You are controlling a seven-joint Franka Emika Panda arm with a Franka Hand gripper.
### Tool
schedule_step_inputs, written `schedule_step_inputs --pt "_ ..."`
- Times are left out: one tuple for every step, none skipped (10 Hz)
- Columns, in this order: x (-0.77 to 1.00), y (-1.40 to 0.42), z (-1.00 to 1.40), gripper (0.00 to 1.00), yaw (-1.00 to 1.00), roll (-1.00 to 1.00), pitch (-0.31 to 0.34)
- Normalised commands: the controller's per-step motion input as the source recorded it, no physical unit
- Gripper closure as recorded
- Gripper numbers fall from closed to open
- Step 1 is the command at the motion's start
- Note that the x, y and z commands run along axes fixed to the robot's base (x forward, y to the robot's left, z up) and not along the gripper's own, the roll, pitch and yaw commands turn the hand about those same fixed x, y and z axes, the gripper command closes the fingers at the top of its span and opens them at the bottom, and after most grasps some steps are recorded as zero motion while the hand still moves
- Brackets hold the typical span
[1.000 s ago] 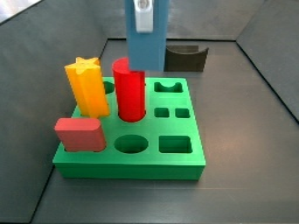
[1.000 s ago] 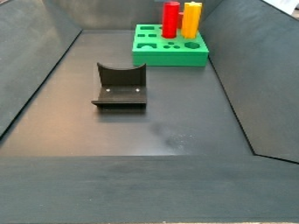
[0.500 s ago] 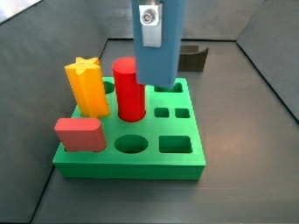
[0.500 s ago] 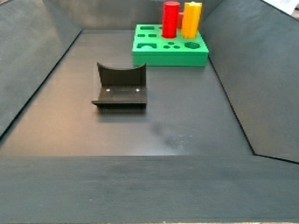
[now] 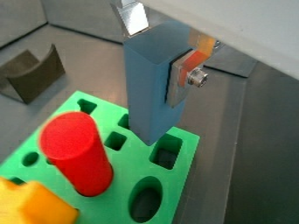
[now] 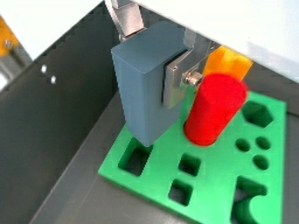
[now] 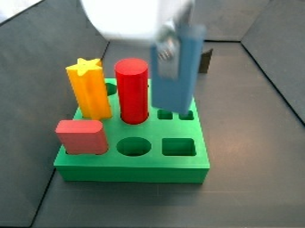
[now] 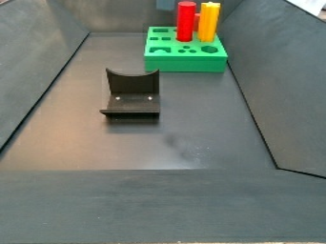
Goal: Pick up the rectangle object. Move up. Move to above the board. Insert the rectangle object.
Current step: Insert the rectangle object.
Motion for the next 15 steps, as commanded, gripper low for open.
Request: schedule_step_inputs --pt "0.40 0.00 -0.58 1.00 0.67 0.00 0.000" --pt "0.23 0.00 -0.57 1.00 0.85 -0.03 0.000" --pt "0.11 -0.02 -0.51 1.00 0.85 0.00 -0.021" --pt "0.11 0.00 -0.28 1.00 0.57 -0.02 -0.014" --pt "0.03 0.00 0.00 1.00 0.00 0.00 0.000" --pt "0.00 -0.19 -0.23 1.00 0.19 0.04 0.000" --pt "0.00 -0.29 -0.26 1.00 0.35 0.00 -0.041" --pt "0.00 -0.23 -0.15 1.00 0.33 0.00 -0.024" --pt "0.00 -0.22 -0.13 1.00 0.33 0.01 -0.026" --pt "0.00 -0.16 -0.09 1.00 0.30 0.00 -0.030" --pt "0.00 0.00 -0.02 1.00 0.17 0.00 -0.011" --pt "0.00 0.00 -0.11 1.00 0.13 0.00 -0.004" --pt "0.00 -0.02 -0.22 1.00 0.11 0.02 -0.019" --pt "0.07 0.00 -0.32 1.00 0.21 0.09 -0.003" --pt "0.00 -0.08 -0.25 1.00 0.07 0.07 -0.016"
